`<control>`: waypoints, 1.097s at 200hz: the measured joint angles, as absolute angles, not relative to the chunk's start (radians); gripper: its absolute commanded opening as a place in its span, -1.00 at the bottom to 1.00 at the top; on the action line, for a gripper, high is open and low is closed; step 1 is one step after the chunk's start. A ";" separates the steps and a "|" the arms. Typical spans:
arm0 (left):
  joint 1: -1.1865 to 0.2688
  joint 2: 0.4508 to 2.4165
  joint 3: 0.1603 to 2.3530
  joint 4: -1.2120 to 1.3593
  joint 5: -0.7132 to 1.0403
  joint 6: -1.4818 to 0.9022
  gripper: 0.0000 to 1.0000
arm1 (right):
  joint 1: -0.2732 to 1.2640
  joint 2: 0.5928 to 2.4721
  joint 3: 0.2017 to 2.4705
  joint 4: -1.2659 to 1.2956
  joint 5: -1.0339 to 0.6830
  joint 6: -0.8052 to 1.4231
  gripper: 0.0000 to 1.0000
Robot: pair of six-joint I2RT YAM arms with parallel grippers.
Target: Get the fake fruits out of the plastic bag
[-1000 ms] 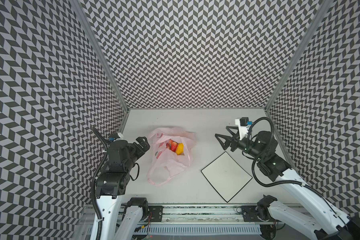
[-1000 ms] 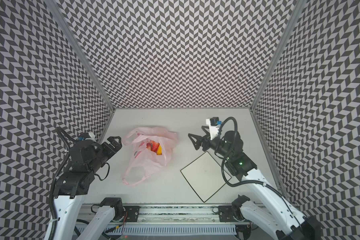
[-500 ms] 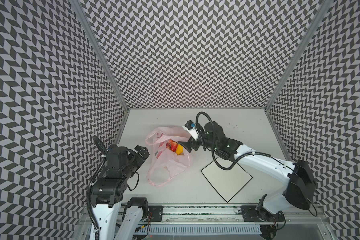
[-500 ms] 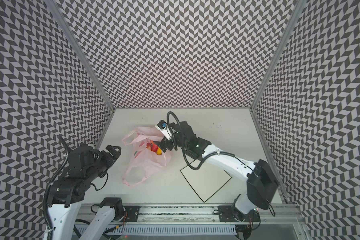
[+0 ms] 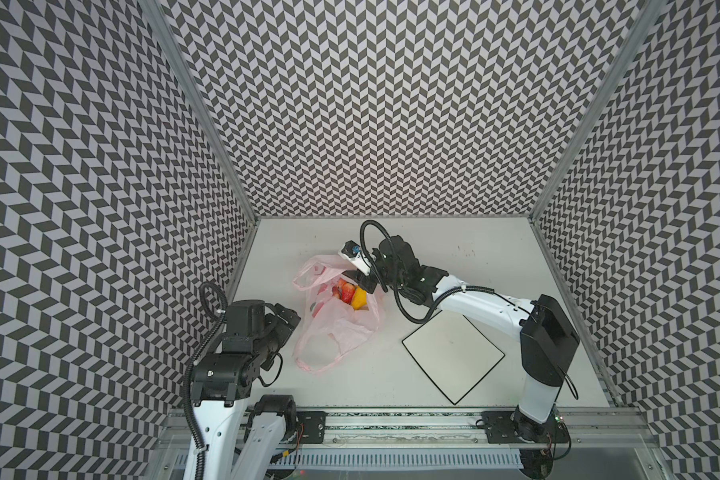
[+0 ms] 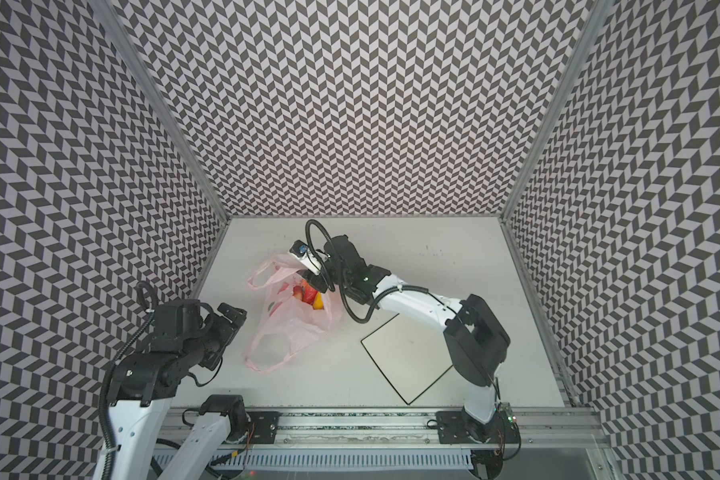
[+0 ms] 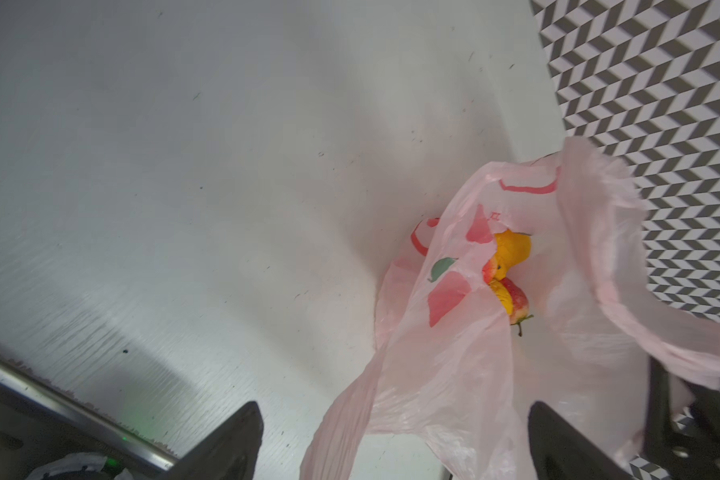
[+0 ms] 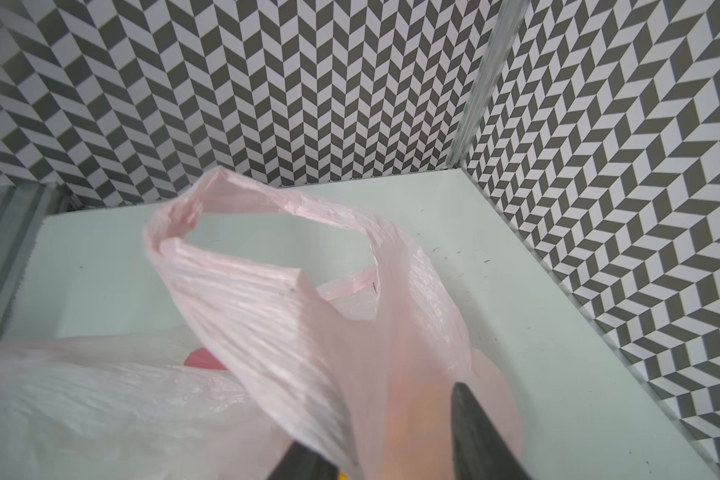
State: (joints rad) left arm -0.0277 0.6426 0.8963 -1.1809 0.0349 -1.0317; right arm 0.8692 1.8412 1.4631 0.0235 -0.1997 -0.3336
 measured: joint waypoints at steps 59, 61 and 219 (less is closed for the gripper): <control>-0.028 0.671 0.775 -1.170 0.157 -1.072 0.93 | 0.865 1.832 1.451 0.086 -0.198 -0.229 -1.00; -0.028 0.668 0.772 -1.167 0.164 -1.076 0.92 | 0.865 1.829 1.448 0.087 -0.197 -0.220 -1.00; -0.028 1.078 1.208 -0.675 0.205 -0.888 -1.00 | 0.715 1.719 1.424 0.252 -0.077 0.371 -1.00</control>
